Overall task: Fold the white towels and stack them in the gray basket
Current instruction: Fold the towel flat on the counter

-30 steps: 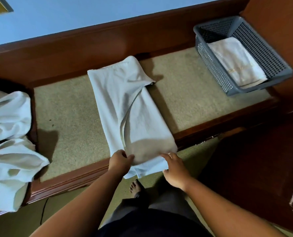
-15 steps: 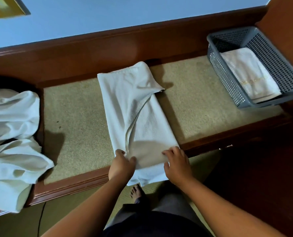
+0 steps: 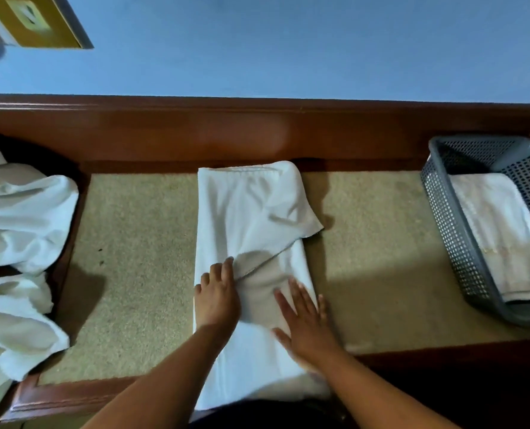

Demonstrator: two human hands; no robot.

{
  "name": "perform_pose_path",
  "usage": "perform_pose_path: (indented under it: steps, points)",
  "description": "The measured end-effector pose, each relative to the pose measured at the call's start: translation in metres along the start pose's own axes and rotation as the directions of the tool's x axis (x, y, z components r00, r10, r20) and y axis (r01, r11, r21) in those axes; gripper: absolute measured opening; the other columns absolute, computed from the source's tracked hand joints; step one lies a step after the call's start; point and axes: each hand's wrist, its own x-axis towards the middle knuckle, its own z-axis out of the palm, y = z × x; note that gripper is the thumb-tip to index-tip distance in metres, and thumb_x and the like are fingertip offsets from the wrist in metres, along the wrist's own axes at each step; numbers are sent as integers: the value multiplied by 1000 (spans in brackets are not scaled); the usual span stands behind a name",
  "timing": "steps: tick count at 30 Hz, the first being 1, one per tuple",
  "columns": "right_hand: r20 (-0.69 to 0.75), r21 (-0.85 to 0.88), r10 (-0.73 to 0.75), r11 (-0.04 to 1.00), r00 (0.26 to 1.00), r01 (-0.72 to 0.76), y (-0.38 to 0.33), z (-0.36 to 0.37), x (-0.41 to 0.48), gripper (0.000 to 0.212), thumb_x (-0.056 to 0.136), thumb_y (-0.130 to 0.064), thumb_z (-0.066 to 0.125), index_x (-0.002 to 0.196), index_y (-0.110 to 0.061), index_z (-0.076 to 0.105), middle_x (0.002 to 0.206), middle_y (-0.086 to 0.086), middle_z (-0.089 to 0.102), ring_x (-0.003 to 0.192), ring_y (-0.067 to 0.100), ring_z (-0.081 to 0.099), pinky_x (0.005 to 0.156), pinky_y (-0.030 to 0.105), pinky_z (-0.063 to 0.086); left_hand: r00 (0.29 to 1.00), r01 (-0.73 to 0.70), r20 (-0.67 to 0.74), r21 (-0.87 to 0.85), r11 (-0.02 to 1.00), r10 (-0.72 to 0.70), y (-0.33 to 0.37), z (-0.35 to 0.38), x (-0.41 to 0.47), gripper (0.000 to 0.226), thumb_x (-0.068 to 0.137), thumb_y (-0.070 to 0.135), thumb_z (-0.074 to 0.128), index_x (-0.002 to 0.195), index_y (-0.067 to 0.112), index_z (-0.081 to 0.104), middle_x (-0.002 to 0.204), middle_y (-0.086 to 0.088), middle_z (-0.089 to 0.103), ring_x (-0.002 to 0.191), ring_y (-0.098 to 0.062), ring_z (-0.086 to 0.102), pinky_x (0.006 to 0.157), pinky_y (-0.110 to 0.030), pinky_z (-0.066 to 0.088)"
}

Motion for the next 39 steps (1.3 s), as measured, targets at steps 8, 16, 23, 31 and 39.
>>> perform_pose_path:
  steps: [8, 16, 23, 31, 39]
  points:
    - [-147, -12, -19, 1000, 989, 18, 21, -55, 139, 80, 92, -74, 28, 158, -32, 14, 167, 2, 13, 154, 25, 10, 118, 59, 5, 988, 137, -15, -412, 901, -157, 42, -37, 161, 47, 79, 7, 60, 125, 19, 58, 110, -6, 70, 99, -34, 63, 82, -38, 47]
    - [-225, -20, 5, 1000, 974, -9, 39, -118, 282, 80, 95, -75, 17, 159, -30, 2, 168, -5, -7, 154, 27, -10, 120, 60, 1, 896, 406, 110, -598, 691, -431, -2, -39, 273, 43, 93, 50, 62, 75, 12, 68, 77, -11, 71, 76, -34, 69, 67, -38, 55]
    - [-235, 151, 32, 989, 971, 4, 43, -127, 308, 75, 98, -67, 25, 160, -29, 8, 167, 1, 5, 154, 27, 2, 122, 56, 4, 822, 527, 253, -680, 510, -511, -4, -38, 289, 38, 91, 49, 63, 75, 14, 68, 80, -3, 71, 82, -31, 71, 78, -51, 61]
    - [-184, 529, 398, 811, 899, -251, 54, -113, 233, 54, 97, -40, 54, 145, -15, 46, 141, 9, 45, 126, 28, 44, 101, 35, 37, 878, 296, -100, -653, 697, -468, -20, -51, 230, 44, 91, 36, 71, 124, 15, 52, 116, 3, 57, 95, -16, 58, 81, -31, 44]
    - [220, 800, 462, 418, 859, -430, 41, -56, 87, 49, 91, -35, 68, 129, -5, 59, 107, 3, 70, 99, 18, 65, 84, 30, 52, 883, 464, 341, -532, 708, -323, -49, -19, 42, 65, 70, 60, 83, 113, 21, 55, 101, 0, 67, 91, -25, 66, 80, -38, 55]
